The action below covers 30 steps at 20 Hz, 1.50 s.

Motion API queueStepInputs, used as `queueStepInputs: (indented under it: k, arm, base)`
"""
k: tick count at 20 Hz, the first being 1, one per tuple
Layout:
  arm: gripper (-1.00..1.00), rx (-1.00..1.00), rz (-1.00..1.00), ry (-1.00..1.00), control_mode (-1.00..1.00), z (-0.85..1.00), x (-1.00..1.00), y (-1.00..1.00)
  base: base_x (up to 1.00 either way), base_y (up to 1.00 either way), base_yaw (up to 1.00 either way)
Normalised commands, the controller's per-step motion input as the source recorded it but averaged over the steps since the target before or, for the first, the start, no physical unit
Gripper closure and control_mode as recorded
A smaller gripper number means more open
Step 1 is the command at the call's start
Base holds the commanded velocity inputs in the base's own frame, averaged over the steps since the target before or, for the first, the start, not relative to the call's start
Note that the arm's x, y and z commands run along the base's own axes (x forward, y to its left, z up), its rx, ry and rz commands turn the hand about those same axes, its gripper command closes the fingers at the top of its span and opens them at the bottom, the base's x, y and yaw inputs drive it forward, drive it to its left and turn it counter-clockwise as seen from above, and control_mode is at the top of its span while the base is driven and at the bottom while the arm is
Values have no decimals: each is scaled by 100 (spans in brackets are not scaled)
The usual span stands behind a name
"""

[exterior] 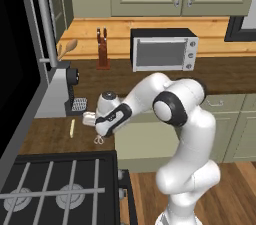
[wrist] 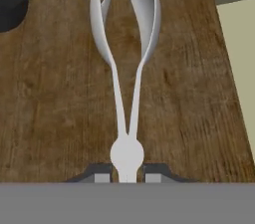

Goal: Pick the tongs from the drawer and place it on the counter.

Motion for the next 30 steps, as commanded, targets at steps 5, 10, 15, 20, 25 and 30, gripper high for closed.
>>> queueStepInputs:
  k: [5,10,15,20,25,30]
  arm:
    - [100,0,-4,-4,-100,-43,45,50]
    - [-100,2,0,-8,-100,-12,19,20]
    - [-100,15,0,0,-100,34,-46,-88]
    - [-100,20,0,-2,-100,84,-37,-89]
    - [-100,19,0,-9,-100,100,-39,-65]
    - [-100,16,0,-12,-100,100,-24,-46]
  base:
    - [0,0,0]
    - [0,0,0]
    - [0,0,0]
    - [0,0,0]
    - [0,0,0]
    - [0,0,0]
